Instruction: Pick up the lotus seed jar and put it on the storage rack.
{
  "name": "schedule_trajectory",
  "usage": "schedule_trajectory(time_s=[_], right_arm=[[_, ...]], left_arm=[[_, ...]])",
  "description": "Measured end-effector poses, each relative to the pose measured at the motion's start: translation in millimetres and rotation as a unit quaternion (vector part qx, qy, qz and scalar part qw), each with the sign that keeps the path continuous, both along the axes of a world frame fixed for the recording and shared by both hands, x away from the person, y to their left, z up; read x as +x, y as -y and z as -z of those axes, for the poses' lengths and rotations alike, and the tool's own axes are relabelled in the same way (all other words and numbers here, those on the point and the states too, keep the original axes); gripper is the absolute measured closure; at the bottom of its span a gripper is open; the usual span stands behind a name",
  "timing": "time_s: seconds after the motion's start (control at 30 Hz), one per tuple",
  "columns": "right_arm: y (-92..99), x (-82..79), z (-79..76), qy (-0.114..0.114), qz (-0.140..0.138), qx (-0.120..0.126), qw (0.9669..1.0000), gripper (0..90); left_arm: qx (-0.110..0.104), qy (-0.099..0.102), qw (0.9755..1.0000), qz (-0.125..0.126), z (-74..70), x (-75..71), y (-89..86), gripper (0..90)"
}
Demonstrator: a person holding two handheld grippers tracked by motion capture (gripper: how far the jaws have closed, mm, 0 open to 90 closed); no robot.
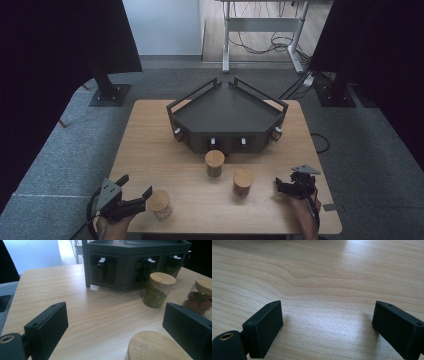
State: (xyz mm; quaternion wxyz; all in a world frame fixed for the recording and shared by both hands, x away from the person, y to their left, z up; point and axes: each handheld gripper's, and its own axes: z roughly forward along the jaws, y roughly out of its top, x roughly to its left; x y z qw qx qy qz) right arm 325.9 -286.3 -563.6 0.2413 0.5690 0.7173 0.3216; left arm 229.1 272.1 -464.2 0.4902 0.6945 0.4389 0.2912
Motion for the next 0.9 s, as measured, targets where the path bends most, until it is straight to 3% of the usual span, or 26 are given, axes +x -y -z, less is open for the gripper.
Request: schedule_trajectory(time_s=[0.9], right_arm=[[0.0, 0.0, 0.0, 0.000, 0.000, 0.000, 1.0000, 8.9]], left_arm=[[-0.008, -0.009, 0.9993, 0.036, 17.7, -10.0, 20.1, 5.3]])
